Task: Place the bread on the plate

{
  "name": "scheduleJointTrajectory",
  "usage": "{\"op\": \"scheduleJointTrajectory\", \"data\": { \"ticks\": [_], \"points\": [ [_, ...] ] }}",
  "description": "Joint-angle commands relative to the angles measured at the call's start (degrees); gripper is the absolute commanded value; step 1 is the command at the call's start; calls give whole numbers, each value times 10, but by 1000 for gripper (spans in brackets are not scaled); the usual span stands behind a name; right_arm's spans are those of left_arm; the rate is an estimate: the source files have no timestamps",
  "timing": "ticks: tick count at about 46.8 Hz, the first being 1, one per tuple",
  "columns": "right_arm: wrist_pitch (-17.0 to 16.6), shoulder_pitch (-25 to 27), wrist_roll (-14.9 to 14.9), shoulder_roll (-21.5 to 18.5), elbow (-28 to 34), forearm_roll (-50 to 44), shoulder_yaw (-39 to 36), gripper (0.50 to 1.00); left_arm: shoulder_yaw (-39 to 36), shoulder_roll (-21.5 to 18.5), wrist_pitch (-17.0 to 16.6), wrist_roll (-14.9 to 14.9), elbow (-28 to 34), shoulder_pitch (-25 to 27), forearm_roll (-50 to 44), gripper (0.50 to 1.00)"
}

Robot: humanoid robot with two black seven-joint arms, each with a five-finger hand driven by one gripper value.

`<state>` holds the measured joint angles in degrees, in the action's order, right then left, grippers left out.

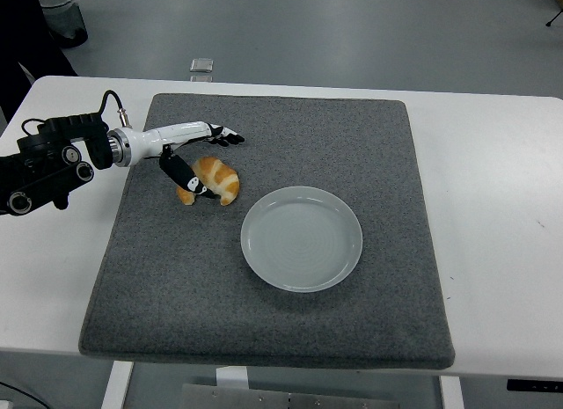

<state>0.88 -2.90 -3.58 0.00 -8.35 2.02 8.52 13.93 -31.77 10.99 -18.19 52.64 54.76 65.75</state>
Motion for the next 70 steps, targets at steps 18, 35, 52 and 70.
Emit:
{"op": "scheduleJointTrajectory", "data": {
  "ticks": [18,35,52,70],
  "points": [
    [1,0,0,0,0,0,-1,930,-4,8,-4,-7,-12,0,21,742],
    [1,0,0,0,1,0,-2,930,-4,9,-7,-11,-13,7,27,500],
    [1,0,1,0,1,0,-1,930,-2,0,-2,-18,-11,18,16,500],
    [1,0,0,0,1,0,-1,932,8,-59,15,-18,-8,60,-8,500]
  ]
}}
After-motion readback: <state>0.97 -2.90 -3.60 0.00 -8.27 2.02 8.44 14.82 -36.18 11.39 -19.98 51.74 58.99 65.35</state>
